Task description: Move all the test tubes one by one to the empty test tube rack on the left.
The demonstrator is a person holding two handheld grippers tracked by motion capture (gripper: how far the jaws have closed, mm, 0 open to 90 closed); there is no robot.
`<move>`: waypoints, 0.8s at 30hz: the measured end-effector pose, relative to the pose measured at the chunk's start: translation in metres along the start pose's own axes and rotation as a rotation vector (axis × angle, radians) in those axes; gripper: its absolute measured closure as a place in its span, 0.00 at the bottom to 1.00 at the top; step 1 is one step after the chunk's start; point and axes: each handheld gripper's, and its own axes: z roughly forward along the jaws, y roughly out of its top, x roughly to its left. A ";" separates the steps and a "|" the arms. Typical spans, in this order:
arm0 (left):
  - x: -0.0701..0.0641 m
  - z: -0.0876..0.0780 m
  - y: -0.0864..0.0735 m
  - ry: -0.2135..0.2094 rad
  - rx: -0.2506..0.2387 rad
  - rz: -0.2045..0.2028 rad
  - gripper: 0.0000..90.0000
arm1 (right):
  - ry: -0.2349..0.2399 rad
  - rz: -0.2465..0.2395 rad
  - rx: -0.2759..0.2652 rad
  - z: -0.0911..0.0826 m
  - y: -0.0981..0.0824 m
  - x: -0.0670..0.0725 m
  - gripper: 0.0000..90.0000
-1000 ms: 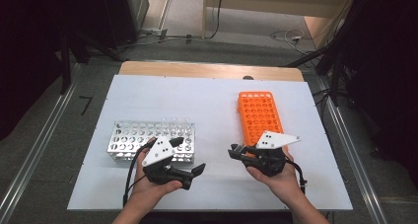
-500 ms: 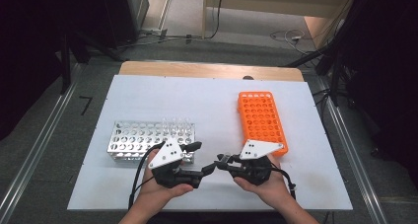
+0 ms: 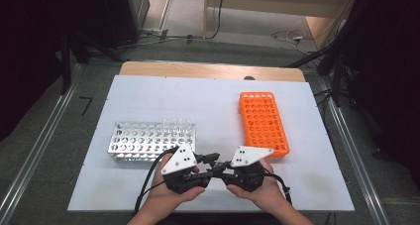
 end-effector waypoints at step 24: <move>-0.001 -0.001 0.000 0.039 -0.006 0.035 0.85 | 0.022 0.011 -0.010 -0.001 0.001 -0.001 0.80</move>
